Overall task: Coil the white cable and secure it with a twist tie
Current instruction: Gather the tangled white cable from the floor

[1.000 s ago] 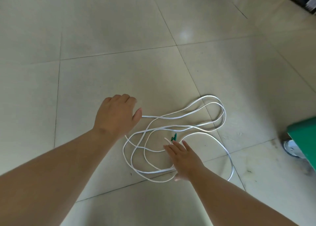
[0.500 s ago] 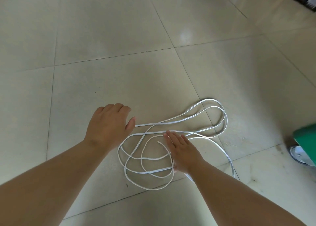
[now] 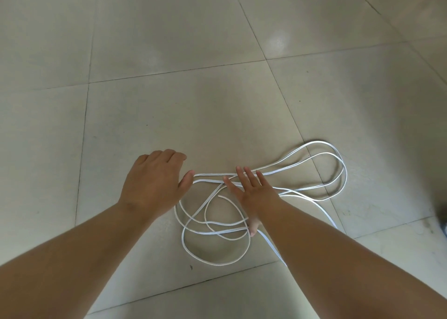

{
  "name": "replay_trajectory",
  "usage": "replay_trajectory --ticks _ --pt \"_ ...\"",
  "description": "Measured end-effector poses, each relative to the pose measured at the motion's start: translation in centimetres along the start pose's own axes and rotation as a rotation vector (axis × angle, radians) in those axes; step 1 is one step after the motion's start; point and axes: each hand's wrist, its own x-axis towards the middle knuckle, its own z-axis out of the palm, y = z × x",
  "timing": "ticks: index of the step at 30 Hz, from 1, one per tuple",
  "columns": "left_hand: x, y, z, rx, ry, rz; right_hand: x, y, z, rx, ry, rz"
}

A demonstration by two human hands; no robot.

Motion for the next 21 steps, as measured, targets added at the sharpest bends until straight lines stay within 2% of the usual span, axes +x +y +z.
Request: replay_trajectory --ticks 9,21 --pt "0.2 -0.7 0.6 -0.005 -0.018 -0.015 -0.4 0.7 0.5 0.058 -0.107 -0.014" --pt "0.4 -0.6 1.0 0.001 -0.006 -0.007 -2.6 -0.4 1.6 0.169 0.067 -0.061"
